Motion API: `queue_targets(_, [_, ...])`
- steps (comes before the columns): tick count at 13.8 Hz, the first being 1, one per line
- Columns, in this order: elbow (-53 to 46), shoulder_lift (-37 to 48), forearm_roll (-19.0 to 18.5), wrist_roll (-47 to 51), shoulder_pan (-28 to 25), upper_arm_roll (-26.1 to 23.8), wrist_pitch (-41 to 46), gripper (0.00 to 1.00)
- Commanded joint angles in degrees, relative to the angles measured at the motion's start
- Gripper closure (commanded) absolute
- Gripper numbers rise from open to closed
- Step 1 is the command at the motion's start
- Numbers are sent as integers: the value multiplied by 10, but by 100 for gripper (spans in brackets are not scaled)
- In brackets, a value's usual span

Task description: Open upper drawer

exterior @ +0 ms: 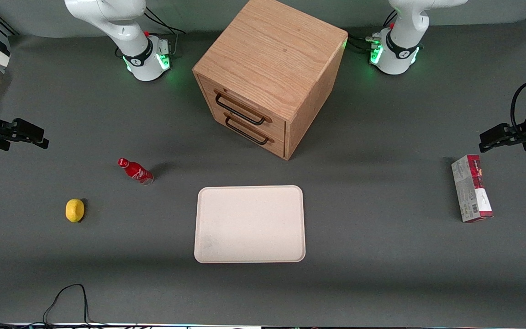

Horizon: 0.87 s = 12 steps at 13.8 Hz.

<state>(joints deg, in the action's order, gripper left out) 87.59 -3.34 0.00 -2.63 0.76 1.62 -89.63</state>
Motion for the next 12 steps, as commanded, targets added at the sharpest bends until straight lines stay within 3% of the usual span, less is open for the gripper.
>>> queue_targets(1, [-8,1,-7,10,-9,6,11,0])
queue_targets(8, [-43,-38,-2,9,-11,0,9,0])
queue_targets(12, [-118,-113,1,10,-60,-3,3,0])
